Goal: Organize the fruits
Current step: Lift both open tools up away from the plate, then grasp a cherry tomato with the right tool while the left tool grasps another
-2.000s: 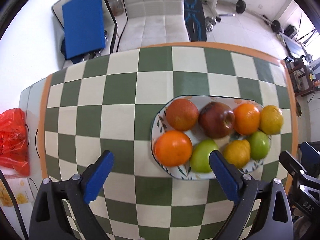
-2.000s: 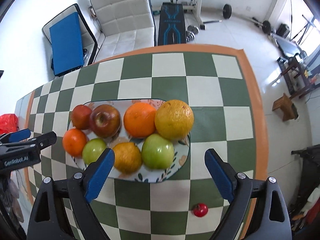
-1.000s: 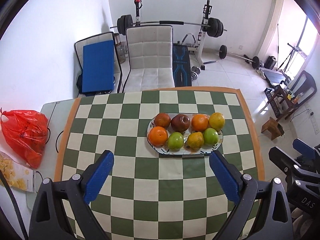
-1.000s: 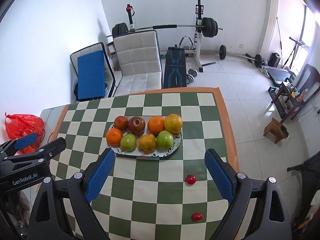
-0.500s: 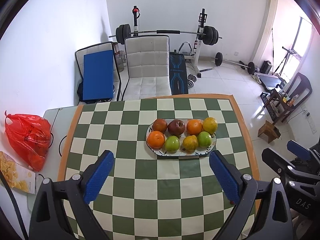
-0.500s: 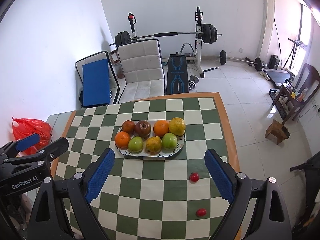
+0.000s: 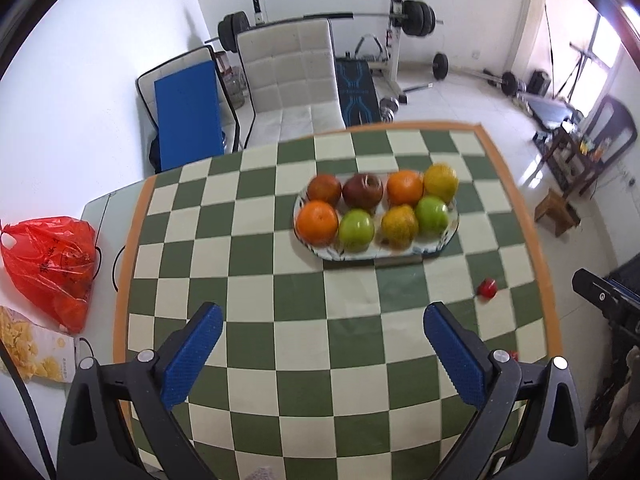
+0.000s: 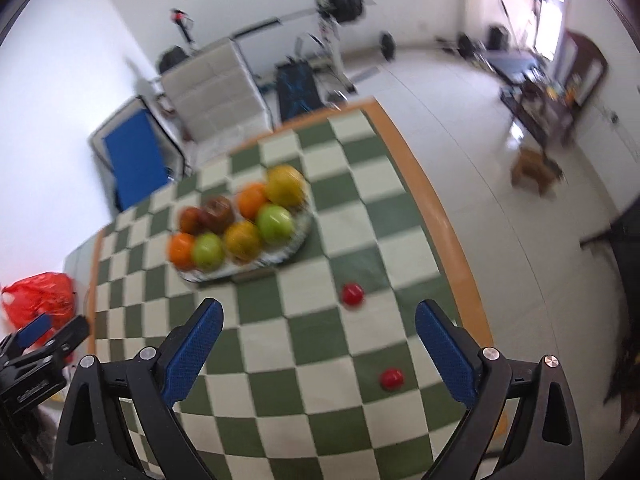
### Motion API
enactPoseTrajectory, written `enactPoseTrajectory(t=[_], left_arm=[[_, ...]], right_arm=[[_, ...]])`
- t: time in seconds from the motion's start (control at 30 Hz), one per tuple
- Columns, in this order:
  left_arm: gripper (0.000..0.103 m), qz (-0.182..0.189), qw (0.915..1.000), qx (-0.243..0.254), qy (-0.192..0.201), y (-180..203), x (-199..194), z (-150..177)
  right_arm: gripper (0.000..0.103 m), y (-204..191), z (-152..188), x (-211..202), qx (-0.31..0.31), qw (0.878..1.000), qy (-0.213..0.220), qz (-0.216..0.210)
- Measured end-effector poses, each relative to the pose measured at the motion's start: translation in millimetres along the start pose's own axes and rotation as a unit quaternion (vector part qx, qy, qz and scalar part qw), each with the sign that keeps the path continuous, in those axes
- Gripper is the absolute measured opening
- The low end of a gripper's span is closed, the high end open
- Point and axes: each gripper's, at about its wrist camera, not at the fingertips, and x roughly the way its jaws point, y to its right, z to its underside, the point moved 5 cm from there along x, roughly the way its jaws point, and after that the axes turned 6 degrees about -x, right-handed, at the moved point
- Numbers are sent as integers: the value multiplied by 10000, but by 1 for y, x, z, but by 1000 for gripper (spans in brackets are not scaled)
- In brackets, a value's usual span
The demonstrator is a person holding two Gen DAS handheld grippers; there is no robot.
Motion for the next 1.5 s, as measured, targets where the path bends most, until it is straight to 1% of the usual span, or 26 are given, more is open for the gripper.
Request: enactPoseTrajectory(t=[0.07,0.1,0.13,0.17,0.23,0.27,0.37,0.43,0.47,0.5,0.57,0.6,0.73,0.77,0.87,0.93,1.03,1.07,1.1,1.17,1.2,1.23,1.3,1.37,1.5], left_arm=[[103,-223,9994,197,-154,10,20,8],[103,-310,9987,295,-266,18,32,12],[103,-350,9981,357,-359,22,42,15],[103,-423,9969,439,-506,31,55,17],[103,-499,9946,513,-749,42,73,19],[103,-510,9933,545,-880,49,82,21],[103,-537,9890,724,-1172,72,106,21],[103,-558,9861,907,-1272,88,116,20],[103,-558,9845,1003,-1327,97,121,20],[103,-507,9832,1065,-1392,107,126,18],[103,-388,9810,1139,-1524,124,134,16],[103,-259,9797,1166,-1612,135,139,14],[103,182,9747,1224,-1864,175,157,9],[103,289,9723,1252,-1951,186,164,7],[103,579,9607,1410,-2322,219,186,11],[98,684,9543,1468,-2512,237,200,16],[83,739,9489,1470,-2692,250,216,20],[71,740,9473,1472,-2747,253,221,22],[56,760,9451,1462,-2821,256,226,25],[43,731,9431,1464,-2896,257,231,29],[34,761,9460,1498,-2774,258,229,28],[30,783,9459,1517,-2759,259,228,29],[28,844,9473,1406,-2751,255,225,29],[28,888,9517,1279,-2646,245,218,26],[28,1062,9595,723,-2508,206,197,16]], right_arm=[[87,24,17,35,204,9990,-394,64],[76,37,29,58,329,9971,-683,61],[71,48,41,75,420,9950,-906,62],[71,56,52,89,471,9930,-1081,52],[64,71,74,117,587,9878,-1445,42],[63,78,84,130,638,9847,-1622,19],[58,90,108,157,755,9775,-1968,-105],[49,90,119,170,729,9738,-2144,-189],[47,88,125,176,656,9722,-2236,-205],[40,85,130,181,559,9711,-2311,-203],[32,80,130,180,304,9753,-2183,-126],[32,79,130,180,229,9761,-2161,-95],[32,87,121,174,321,9794,-1984,-180],[32,91,117,172,367,9801,-1941,-208],[32,106,106,169,441,9814,-1863,-149],[32,117,98,171,509,9812,-1859,-126],[32,132,89,170,509,9813,-1858,-60],[32,131,87,172,501,9813,-1858,-51],[32,133,86,171,492,9814,-1857,-40],[32,132,83,170,483,9817,-1841,-34],[32,131,81,170,469,9818,-1839,-27],[32,132,80,169,463,9819,-1834,-31],[32,134,74,173,457,9823,-1817,-47],[32,132,68,170,414,9832,-1777,-70],[32,125,50,163,328,9856,-1639,-236]])
